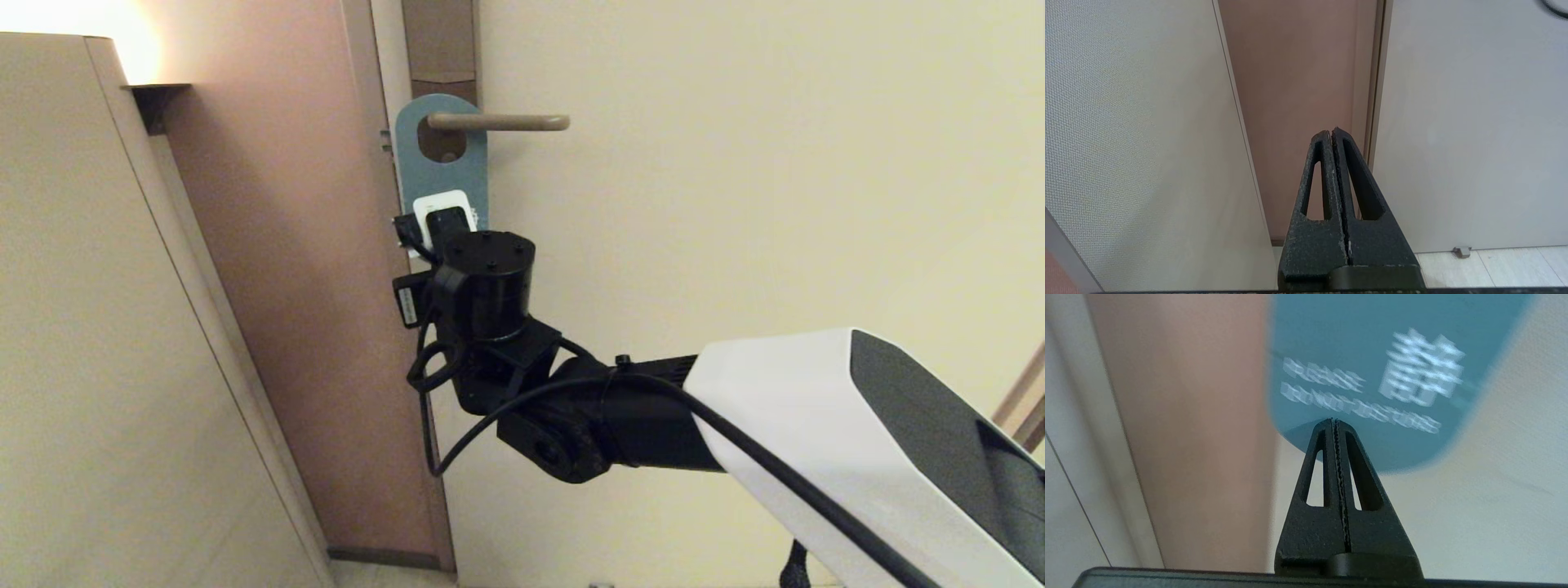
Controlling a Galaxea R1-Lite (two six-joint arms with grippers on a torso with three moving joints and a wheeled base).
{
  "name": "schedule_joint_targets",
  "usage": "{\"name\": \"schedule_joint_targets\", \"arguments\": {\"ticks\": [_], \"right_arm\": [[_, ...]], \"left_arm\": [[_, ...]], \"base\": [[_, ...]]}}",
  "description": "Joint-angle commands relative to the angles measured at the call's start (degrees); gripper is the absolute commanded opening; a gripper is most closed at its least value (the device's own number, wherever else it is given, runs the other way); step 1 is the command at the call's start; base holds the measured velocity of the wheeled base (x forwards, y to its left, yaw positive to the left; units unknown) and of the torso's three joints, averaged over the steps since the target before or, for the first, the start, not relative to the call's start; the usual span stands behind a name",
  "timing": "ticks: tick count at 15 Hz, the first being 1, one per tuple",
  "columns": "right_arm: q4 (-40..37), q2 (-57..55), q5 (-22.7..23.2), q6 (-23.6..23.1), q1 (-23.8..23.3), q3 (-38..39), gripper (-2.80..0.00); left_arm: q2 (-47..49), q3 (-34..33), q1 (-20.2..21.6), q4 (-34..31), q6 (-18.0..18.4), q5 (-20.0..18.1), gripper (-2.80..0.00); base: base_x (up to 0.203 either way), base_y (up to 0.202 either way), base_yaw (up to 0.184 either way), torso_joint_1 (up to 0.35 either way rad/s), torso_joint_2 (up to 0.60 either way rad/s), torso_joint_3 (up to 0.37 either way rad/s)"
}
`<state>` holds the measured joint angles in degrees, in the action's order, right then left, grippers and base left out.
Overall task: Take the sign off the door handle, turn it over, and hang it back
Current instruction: Hang the sign back with the other side facing out
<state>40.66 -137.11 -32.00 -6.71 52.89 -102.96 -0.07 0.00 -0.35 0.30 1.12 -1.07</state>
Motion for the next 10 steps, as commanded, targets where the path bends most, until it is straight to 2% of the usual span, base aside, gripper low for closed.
{"name": "schedule_joint_targets", "arguments": {"ticks": [1, 5, 10], "right_arm": [[-1.7, 5.7, -0.2, 0.2, -0.7, 5.5, -2.80], [-8.5, 15.4, -0.2, 0.8, -2.2, 19.4, -2.80], [-17.2, 31.8, -0.2, 1.7, -5.6, 42.4, -2.80]], "left_arm": [[0.1, 0.0, 0.0, 0.0, 0.0, 0.0, -2.80], [0.1, 0.0, 0.0, 0.0, 0.0, 0.0, -2.80], [0.1, 0.0, 0.0, 0.0, 0.0, 0.0, -2.80]], "base": [[0.000, 0.000, 0.000, 0.000, 0.00, 0.000], [0.000, 0.000, 0.000, 0.000, 0.00, 0.000], [0.000, 0.000, 0.000, 0.000, 0.00, 0.000]]}}
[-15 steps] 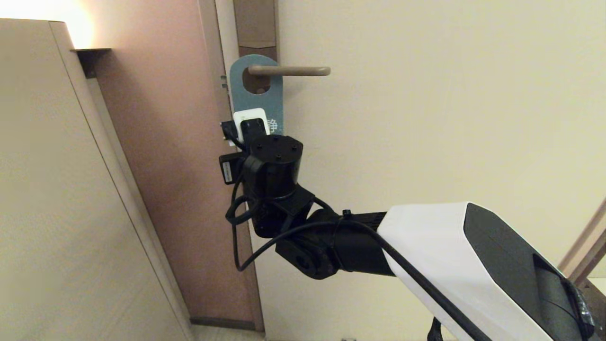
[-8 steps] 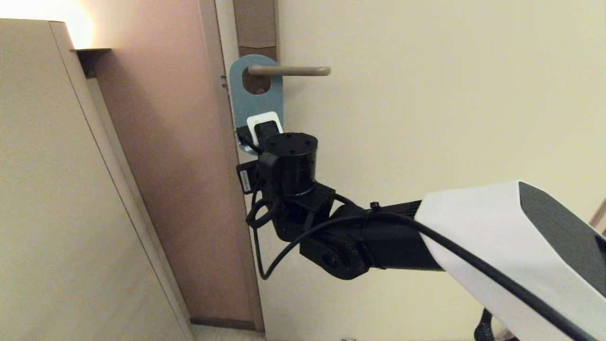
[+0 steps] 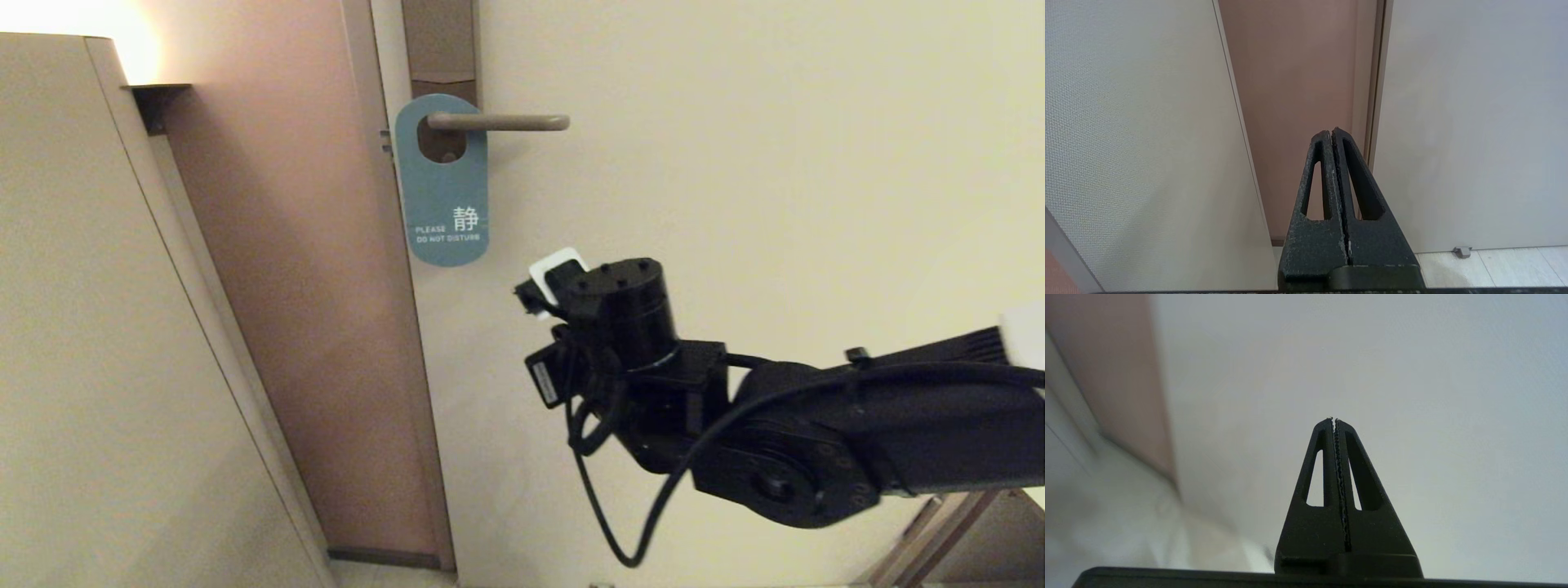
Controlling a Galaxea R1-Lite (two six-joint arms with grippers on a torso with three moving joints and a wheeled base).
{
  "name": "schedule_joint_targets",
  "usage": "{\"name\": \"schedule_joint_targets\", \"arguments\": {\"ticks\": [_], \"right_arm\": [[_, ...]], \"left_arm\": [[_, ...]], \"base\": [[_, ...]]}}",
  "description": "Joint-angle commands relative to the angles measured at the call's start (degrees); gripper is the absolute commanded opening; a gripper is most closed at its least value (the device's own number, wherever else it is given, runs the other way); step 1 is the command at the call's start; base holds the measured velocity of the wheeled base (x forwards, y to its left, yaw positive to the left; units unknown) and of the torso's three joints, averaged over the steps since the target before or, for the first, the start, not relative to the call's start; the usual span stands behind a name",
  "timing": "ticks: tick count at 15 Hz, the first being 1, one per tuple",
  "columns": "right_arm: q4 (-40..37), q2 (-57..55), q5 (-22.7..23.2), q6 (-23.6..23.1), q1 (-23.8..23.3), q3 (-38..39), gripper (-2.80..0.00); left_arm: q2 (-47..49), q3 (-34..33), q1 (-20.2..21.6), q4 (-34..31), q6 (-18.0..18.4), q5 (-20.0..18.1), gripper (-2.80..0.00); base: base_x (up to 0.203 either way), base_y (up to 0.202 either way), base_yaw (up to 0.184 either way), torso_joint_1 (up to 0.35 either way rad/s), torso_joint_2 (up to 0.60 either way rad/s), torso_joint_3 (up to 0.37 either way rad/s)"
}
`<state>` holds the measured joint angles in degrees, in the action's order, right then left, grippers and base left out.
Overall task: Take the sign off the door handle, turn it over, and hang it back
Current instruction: Hang the sign back with the other side facing out, then take down the sign
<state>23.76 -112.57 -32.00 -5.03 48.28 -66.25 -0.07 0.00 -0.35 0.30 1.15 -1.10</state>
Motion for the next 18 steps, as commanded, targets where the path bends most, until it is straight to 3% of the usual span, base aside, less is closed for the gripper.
{"name": "schedule_joint_targets", "arguments": {"ticks": [1, 4, 9, 14, 18], "right_arm": [[-1.4, 11.4, -0.2, 0.1, -2.2, 10.3, -2.80], [-8.1, 22.8, 0.2, 2.6, -6.5, 21.3, -2.80], [-22.9, 41.8, 0.0, 16.0, -11.5, 32.3, -2.80], [-28.6, 65.1, 3.6, 18.2, -24.7, 40.6, -2.80], [-31.1, 81.0, 3.2, 17.1, -28.2, 44.7, -2.80]], "left_arm": [[0.1, 0.0, 0.0, 0.0, 0.0, 0.0, -2.80], [0.1, 0.0, 0.0, 0.0, 0.0, 0.0, -2.80], [0.1, 0.0, 0.0, 0.0, 0.0, 0.0, -2.80], [0.1, 0.0, 0.0, 0.0, 0.0, 0.0, -2.80], [0.1, 0.0, 0.0, 0.0, 0.0, 0.0, -2.80]], "base": [[0.000, 0.000, 0.000, 0.000, 0.00, 0.000], [0.000, 0.000, 0.000, 0.000, 0.00, 0.000], [0.000, 0.000, 0.000, 0.000, 0.00, 0.000], [0.000, 0.000, 0.000, 0.000, 0.00, 0.000], [0.000, 0.000, 0.000, 0.000, 0.00, 0.000]]}}
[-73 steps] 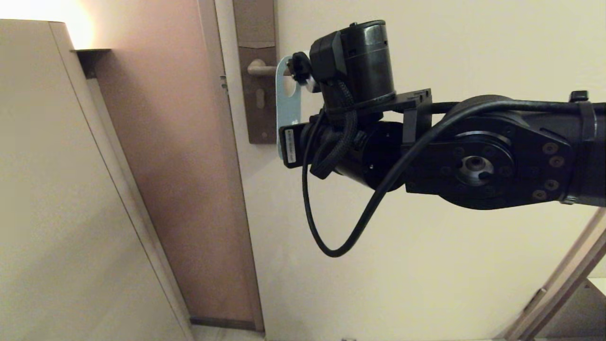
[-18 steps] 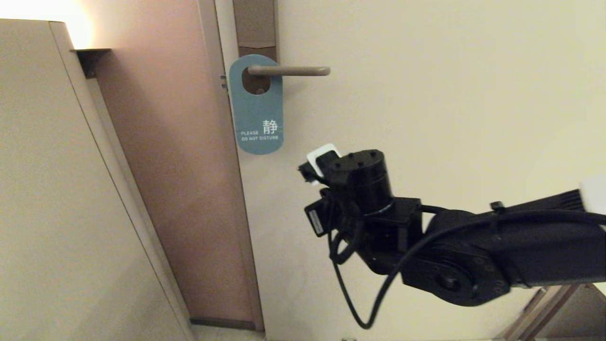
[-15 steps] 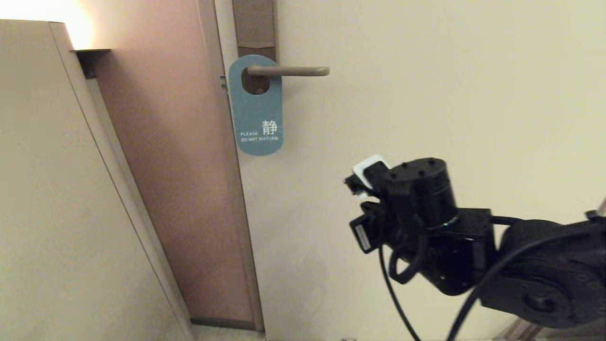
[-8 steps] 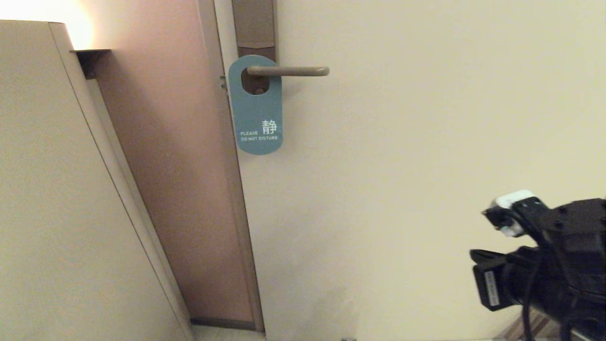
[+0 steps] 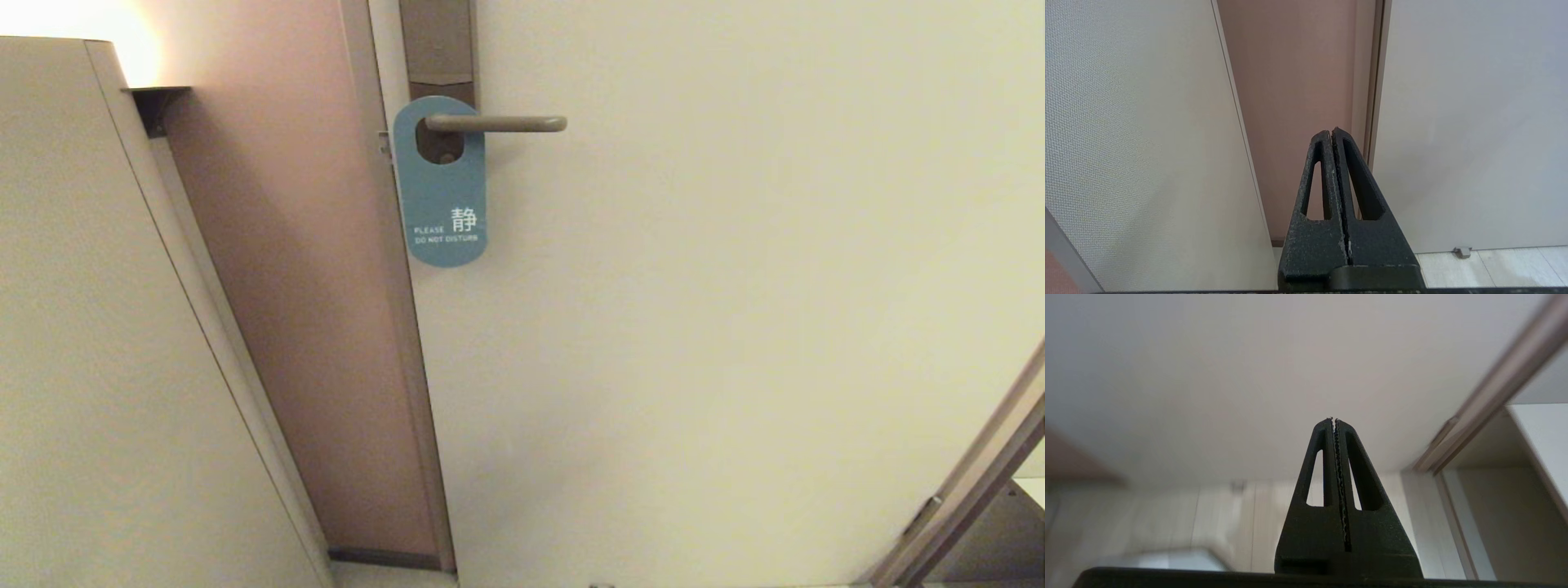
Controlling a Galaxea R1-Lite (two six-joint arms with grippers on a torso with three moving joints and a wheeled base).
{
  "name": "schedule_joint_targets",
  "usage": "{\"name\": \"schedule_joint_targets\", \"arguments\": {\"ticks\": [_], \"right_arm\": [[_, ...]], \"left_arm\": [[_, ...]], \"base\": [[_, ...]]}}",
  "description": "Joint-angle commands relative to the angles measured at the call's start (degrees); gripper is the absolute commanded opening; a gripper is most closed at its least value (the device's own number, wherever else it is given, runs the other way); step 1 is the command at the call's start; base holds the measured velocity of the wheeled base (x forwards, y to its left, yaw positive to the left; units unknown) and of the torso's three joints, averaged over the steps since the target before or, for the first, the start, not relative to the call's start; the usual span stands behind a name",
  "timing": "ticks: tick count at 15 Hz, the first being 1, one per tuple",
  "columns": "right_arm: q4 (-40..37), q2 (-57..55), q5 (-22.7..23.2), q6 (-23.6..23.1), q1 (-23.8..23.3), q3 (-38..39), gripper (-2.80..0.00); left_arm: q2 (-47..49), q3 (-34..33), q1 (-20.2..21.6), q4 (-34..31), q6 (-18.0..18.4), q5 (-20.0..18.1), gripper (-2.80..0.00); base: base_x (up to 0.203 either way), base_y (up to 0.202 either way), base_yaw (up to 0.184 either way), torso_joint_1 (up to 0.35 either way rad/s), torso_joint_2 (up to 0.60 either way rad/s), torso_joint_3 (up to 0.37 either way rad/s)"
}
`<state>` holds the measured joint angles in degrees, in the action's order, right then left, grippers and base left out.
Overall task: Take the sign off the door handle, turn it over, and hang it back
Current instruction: Take down the sign
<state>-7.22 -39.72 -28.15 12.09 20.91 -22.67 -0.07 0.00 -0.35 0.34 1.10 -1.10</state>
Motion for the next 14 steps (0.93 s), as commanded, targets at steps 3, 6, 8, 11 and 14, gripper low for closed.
{"name": "schedule_joint_targets", "arguments": {"ticks": [3, 6, 8, 11, 14], "right_arm": [[5.7, 9.4, -1.4, -0.4, -0.2, 6.8, -2.80], [15.2, 16.1, 8.0, -3.9, -7.8, 18.5, -2.80], [18.7, 21.6, 19.7, -7.7, -11.7, 22.2, -2.80], [18.4, 24.0, 28.3, -8.9, -14.5, 22.7, -2.80], [15.1, 23.9, 29.9, -9.4, -17.2, 22.7, -2.80]], "left_arm": [[0.1, 0.0, 0.0, 0.0, 0.0, 0.0, -2.80], [0.1, 0.0, 0.0, 0.0, 0.0, 0.0, -2.80], [0.1, 0.0, 0.0, 0.0, 0.0, 0.0, -2.80], [0.1, 0.0, 0.0, 0.0, 0.0, 0.0, -2.80], [0.1, 0.0, 0.0, 0.0, 0.0, 0.0, -2.80]], "base": [[0.000, 0.000, 0.000, 0.000, 0.00, 0.000], [0.000, 0.000, 0.000, 0.000, 0.00, 0.000], [0.000, 0.000, 0.000, 0.000, 0.00, 0.000], [0.000, 0.000, 0.000, 0.000, 0.00, 0.000], [0.000, 0.000, 0.000, 0.000, 0.00, 0.000]]}}
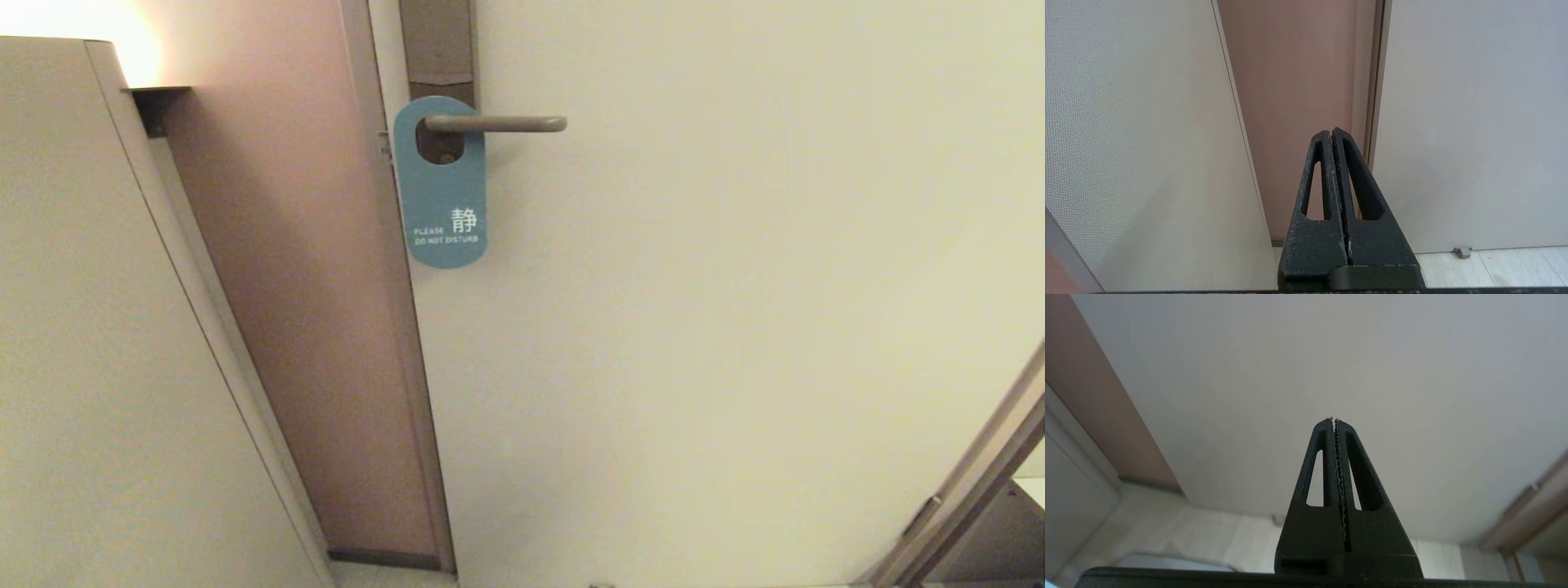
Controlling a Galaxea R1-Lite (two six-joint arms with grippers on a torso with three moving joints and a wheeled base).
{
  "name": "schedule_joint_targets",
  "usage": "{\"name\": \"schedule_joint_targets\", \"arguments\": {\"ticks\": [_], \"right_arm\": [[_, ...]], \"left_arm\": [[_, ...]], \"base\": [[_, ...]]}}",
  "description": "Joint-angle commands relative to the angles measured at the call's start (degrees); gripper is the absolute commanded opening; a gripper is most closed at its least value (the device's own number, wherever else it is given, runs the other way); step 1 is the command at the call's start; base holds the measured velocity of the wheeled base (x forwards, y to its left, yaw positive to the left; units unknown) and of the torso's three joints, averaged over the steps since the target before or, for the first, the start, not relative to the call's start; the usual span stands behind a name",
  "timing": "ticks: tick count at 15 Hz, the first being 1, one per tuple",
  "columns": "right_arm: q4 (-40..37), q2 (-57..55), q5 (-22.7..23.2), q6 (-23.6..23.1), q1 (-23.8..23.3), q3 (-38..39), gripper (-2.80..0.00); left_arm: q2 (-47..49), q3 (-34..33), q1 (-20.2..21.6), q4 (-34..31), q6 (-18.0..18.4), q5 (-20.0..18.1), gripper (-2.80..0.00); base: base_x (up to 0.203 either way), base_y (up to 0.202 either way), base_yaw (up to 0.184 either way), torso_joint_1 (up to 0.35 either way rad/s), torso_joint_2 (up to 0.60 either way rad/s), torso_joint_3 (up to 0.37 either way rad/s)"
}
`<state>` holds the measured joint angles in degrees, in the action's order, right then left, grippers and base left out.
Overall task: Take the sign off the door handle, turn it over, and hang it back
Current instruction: Take down the sign
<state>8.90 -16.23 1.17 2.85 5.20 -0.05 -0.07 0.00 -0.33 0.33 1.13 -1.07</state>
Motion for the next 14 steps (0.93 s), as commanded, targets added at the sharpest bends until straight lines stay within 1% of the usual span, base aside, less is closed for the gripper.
{"name": "schedule_joint_targets", "arguments": {"ticks": [1, 3, 8, 12, 13, 14], "right_arm": [[-2.4, 0.8, 1.2, -0.4, -3.0, 0.0, -2.80], [-3.7, 2.6, 0.7, 0.2, -3.3, 0.0, -2.80], [-3.7, 10.9, 0.7, 0.3, -4.8, 0.0, -2.80], [-3.7, 15.9, 0.6, 0.2, -5.0, 0.0, -2.80], [-3.7, 16.2, 0.2, -0.4, -5.0, 0.0, -2.80], [-4.4, 16.2, -1.4, -1.6, -5.0, 0.0, -2.80]], "left_arm": [[0.1, 0.0, 0.0, 0.0, 0.0, -0.1, -2.80], [0.1, 0.0, 0.0, 0.0, 0.0, 0.0, -2.80], [0.1, 0.0, 0.0, 0.0, 0.0, 0.0, -2.80], [0.1, 0.0, 0.0, 0.0, 0.0, 0.0, -2.80], [0.1, 0.0, 0.0, 0.0, 0.0, 0.0, -2.80], [0.1, 0.0, 0.0, 0.0, 0.0, 0.0, -2.80]], "base": [[0.000, 0.000, 0.000, 0.000, 0.00, 0.000], [0.000, 0.000, 0.000, 0.000, 0.00, 0.000], [0.000, 0.000, 0.000, 0.000, 0.00, 0.000], [0.000, 0.000, 0.000, 0.000, 0.00, 0.000], [0.000, 0.000, 0.000, 0.000, 0.00, 0.000], [0.000, 0.000, 0.000, 0.000, 0.00, 0.000]]}}
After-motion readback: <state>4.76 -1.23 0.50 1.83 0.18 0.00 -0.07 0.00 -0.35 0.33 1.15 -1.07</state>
